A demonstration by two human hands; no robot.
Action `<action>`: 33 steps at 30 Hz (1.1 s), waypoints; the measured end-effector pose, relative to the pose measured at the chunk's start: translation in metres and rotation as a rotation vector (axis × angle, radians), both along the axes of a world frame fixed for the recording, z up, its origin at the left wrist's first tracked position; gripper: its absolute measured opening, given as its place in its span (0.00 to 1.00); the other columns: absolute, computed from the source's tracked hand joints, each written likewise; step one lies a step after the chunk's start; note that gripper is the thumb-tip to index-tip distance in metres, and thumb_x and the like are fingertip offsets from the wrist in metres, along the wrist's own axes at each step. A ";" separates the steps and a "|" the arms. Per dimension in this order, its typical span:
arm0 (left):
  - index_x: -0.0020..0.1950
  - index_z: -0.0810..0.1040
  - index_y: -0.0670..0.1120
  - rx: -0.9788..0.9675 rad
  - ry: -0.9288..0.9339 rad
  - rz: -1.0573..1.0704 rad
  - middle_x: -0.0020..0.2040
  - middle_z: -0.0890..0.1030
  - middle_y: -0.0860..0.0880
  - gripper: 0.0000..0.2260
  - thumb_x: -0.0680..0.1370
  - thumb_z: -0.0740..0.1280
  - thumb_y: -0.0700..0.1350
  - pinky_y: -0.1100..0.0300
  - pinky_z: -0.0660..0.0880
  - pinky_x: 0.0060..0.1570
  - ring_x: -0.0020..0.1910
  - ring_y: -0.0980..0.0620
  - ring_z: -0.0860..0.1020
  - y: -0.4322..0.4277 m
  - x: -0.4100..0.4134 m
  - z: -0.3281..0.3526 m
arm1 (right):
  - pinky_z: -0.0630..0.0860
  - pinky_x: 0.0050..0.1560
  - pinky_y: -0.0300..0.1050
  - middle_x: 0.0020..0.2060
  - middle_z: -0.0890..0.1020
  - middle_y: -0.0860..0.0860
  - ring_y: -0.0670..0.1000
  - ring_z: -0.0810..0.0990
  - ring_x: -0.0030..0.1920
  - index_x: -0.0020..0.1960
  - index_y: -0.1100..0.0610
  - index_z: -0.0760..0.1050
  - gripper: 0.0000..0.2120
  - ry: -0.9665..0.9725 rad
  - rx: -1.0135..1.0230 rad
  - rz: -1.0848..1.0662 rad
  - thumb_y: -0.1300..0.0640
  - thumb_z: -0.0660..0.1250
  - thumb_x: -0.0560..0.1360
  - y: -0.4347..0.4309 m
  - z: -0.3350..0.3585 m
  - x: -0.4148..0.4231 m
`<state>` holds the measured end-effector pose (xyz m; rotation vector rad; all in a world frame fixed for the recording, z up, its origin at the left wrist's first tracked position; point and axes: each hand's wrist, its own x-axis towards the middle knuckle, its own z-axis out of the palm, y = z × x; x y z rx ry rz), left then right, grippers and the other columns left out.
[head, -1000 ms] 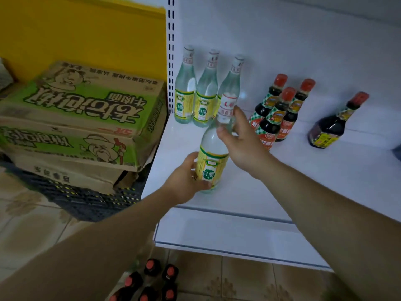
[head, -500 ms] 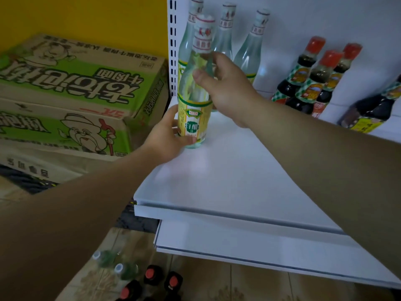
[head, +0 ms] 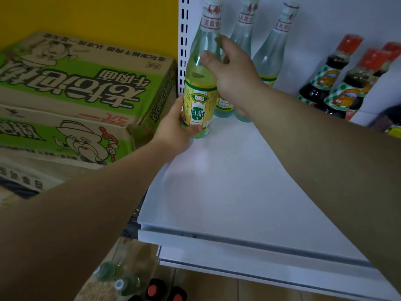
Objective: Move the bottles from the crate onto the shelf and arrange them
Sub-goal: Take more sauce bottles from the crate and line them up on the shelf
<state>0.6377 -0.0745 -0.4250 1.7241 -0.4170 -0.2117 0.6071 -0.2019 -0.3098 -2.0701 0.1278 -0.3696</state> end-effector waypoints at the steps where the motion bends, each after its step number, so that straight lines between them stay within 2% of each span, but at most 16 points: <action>1: 0.71 0.63 0.53 0.004 -0.002 0.006 0.58 0.80 0.51 0.31 0.73 0.69 0.32 0.66 0.76 0.53 0.56 0.56 0.79 -0.001 0.002 -0.001 | 0.67 0.32 0.20 0.46 0.71 0.37 0.29 0.69 0.35 0.74 0.51 0.62 0.23 0.001 -0.008 -0.010 0.51 0.61 0.81 -0.001 0.000 0.002; 3: 0.72 0.63 0.54 0.028 -0.018 0.014 0.58 0.80 0.52 0.32 0.73 0.69 0.33 0.72 0.75 0.48 0.55 0.57 0.79 -0.002 0.006 -0.001 | 0.66 0.32 0.20 0.48 0.69 0.39 0.31 0.68 0.38 0.75 0.51 0.61 0.24 0.001 -0.003 -0.015 0.51 0.61 0.81 -0.003 -0.001 0.007; 6: 0.73 0.62 0.54 0.072 -0.032 0.020 0.58 0.80 0.52 0.32 0.74 0.70 0.35 0.70 0.75 0.49 0.55 0.56 0.79 -0.004 0.012 0.000 | 0.68 0.38 0.23 0.54 0.69 0.44 0.38 0.72 0.49 0.75 0.51 0.62 0.24 -0.002 0.013 -0.021 0.50 0.61 0.80 -0.001 -0.003 0.015; 8: 0.73 0.62 0.54 0.086 -0.028 0.022 0.58 0.80 0.52 0.33 0.73 0.70 0.36 0.67 0.75 0.51 0.56 0.55 0.79 -0.005 0.016 0.001 | 0.76 0.49 0.35 0.57 0.74 0.46 0.44 0.75 0.54 0.74 0.50 0.64 0.24 -0.015 0.023 -0.025 0.48 0.62 0.79 0.000 -0.005 0.020; 10: 0.73 0.61 0.54 0.080 -0.013 0.019 0.59 0.80 0.51 0.33 0.74 0.70 0.35 0.66 0.75 0.52 0.57 0.55 0.78 -0.007 0.019 0.001 | 0.78 0.57 0.49 0.61 0.77 0.53 0.51 0.78 0.58 0.72 0.49 0.66 0.25 -0.031 0.029 -0.024 0.46 0.62 0.77 -0.001 -0.007 0.025; 12: 0.73 0.62 0.54 0.071 0.001 0.022 0.59 0.80 0.51 0.33 0.73 0.70 0.35 0.62 0.76 0.55 0.57 0.54 0.78 -0.008 0.024 -0.001 | 0.78 0.59 0.52 0.61 0.78 0.54 0.52 0.78 0.59 0.72 0.49 0.66 0.23 -0.023 0.037 -0.020 0.47 0.62 0.78 -0.001 -0.008 0.027; 14: 0.73 0.62 0.54 0.053 0.022 0.023 0.60 0.80 0.50 0.33 0.73 0.70 0.35 0.54 0.75 0.59 0.58 0.52 0.79 -0.010 0.028 -0.003 | 0.77 0.59 0.52 0.61 0.78 0.52 0.51 0.78 0.59 0.72 0.49 0.66 0.23 -0.022 0.051 -0.017 0.48 0.62 0.78 -0.002 -0.007 0.029; 17: 0.74 0.60 0.54 0.035 0.053 0.010 0.61 0.79 0.49 0.35 0.73 0.70 0.35 0.53 0.75 0.60 0.59 0.51 0.78 -0.011 0.028 -0.001 | 0.75 0.61 0.48 0.63 0.76 0.52 0.50 0.76 0.61 0.73 0.49 0.65 0.23 -0.029 0.044 -0.024 0.49 0.61 0.79 -0.004 -0.009 0.030; 19: 0.76 0.56 0.55 0.037 0.096 0.004 0.64 0.77 0.49 0.40 0.71 0.73 0.36 0.53 0.74 0.60 0.60 0.51 0.77 -0.009 0.027 0.002 | 0.75 0.61 0.46 0.63 0.76 0.52 0.50 0.75 0.61 0.74 0.50 0.64 0.23 -0.029 0.039 -0.031 0.49 0.61 0.80 -0.003 -0.009 0.032; 21: 0.77 0.51 0.56 0.086 0.109 0.003 0.67 0.74 0.53 0.45 0.68 0.75 0.41 0.56 0.72 0.61 0.63 0.52 0.75 -0.006 0.025 0.005 | 0.74 0.61 0.45 0.64 0.75 0.52 0.50 0.75 0.62 0.74 0.49 0.63 0.23 -0.027 0.031 -0.048 0.49 0.61 0.80 0.000 -0.007 0.030; 24: 0.77 0.48 0.56 0.172 0.082 -0.017 0.68 0.69 0.60 0.45 0.71 0.75 0.45 0.67 0.66 0.53 0.64 0.58 0.69 0.004 0.016 0.022 | 0.68 0.60 0.40 0.65 0.73 0.49 0.48 0.71 0.64 0.76 0.49 0.58 0.28 0.034 0.039 -0.082 0.47 0.62 0.79 0.004 0.001 0.017; 26: 0.77 0.47 0.57 0.272 0.079 -0.049 0.65 0.64 0.63 0.42 0.73 0.72 0.49 0.66 0.66 0.50 0.59 0.60 0.67 0.017 0.003 0.037 | 0.64 0.63 0.41 0.73 0.66 0.50 0.50 0.65 0.71 0.77 0.48 0.54 0.33 0.093 0.029 -0.112 0.44 0.63 0.77 0.004 0.010 0.000; 27: 0.77 0.47 0.58 0.328 0.084 -0.090 0.67 0.61 0.64 0.42 0.73 0.71 0.52 0.63 0.69 0.50 0.58 0.59 0.68 0.027 -0.007 0.044 | 0.62 0.66 0.42 0.75 0.63 0.51 0.50 0.63 0.73 0.77 0.48 0.54 0.34 0.123 -0.006 -0.124 0.43 0.64 0.77 0.004 0.015 -0.013; 30: 0.76 0.49 0.63 0.483 0.097 -0.248 0.74 0.63 0.56 0.44 0.66 0.70 0.64 0.55 0.75 0.56 0.58 0.52 0.77 0.054 -0.043 0.080 | 0.60 0.64 0.36 0.74 0.64 0.49 0.49 0.63 0.73 0.76 0.50 0.58 0.31 0.198 -0.140 -0.122 0.43 0.63 0.77 0.004 0.038 -0.065; 31: 0.76 0.49 0.62 0.541 0.100 -0.291 0.75 0.63 0.55 0.43 0.67 0.69 0.64 0.57 0.74 0.57 0.62 0.50 0.76 0.062 -0.057 0.095 | 0.60 0.61 0.34 0.73 0.66 0.48 0.49 0.64 0.72 0.75 0.50 0.60 0.29 0.230 -0.174 -0.122 0.44 0.63 0.78 0.004 0.046 -0.085; 33: 0.77 0.48 0.58 0.636 0.083 -0.361 0.76 0.59 0.52 0.39 0.74 0.68 0.57 0.64 0.70 0.52 0.68 0.46 0.70 0.072 -0.090 0.124 | 0.60 0.59 0.34 0.73 0.66 0.48 0.50 0.65 0.72 0.74 0.49 0.62 0.28 0.309 -0.222 -0.135 0.42 0.61 0.78 0.005 0.061 -0.130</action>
